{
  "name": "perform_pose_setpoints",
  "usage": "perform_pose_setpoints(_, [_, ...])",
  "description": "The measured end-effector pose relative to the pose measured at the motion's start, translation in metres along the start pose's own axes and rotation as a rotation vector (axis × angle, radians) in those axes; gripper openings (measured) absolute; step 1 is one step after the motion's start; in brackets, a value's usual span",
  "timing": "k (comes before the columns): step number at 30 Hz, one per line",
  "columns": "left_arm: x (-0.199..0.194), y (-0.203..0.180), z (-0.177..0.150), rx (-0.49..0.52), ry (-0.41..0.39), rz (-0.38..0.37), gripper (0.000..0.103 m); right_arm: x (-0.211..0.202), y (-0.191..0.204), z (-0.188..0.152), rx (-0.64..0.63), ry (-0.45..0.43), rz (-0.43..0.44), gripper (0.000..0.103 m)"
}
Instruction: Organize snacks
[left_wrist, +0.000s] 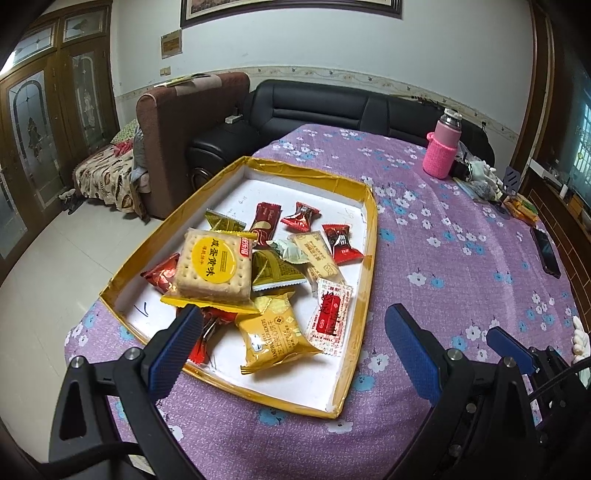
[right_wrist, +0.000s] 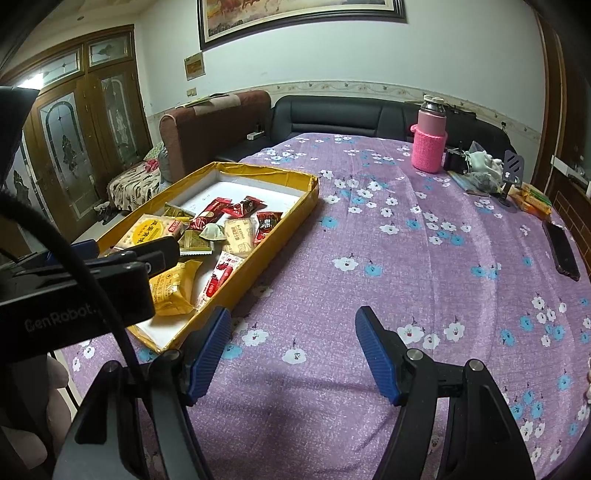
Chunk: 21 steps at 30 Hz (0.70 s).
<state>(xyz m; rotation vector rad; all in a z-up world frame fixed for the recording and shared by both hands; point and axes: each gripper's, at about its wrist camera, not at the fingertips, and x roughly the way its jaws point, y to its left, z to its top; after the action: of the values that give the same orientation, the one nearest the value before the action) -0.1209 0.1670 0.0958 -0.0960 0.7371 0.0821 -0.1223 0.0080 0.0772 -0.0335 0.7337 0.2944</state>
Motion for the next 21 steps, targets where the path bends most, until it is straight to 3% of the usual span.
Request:
perform_pose_setpoints(2, [-0.008,0.002,0.001,-0.012,-0.04,0.03,0.099,-0.002,0.0,0.0,0.002,-0.006,0.003,0.07])
perform_pose_setpoints(6, [-0.043,0.0,0.003,-0.017,-0.21,0.222,0.1,-0.01,0.003,-0.002,-0.014,-0.038,0.002,0.07])
perform_pose_setpoints(8, [-0.066,-0.002,0.005,-0.016,-0.296,0.273,0.103,-0.017,0.006,-0.002,-0.028,-0.061,0.005,0.07])
perform_pose_setpoints(14, [-0.087,0.014,-0.007,-0.067,-0.307,0.143,0.103,-0.031,0.009,-0.004,-0.039,-0.1,0.018,0.07])
perform_pose_setpoints(17, [-0.09,0.018,-0.016,-0.115,-0.33,0.127,0.103,-0.039,0.01,-0.006,-0.045,-0.115,0.023,0.07])
perform_pose_setpoints(21, [-0.095,0.014,-0.014,-0.109,-0.301,0.104,0.103,-0.049,0.012,-0.01,-0.06,-0.129,0.025,0.07])
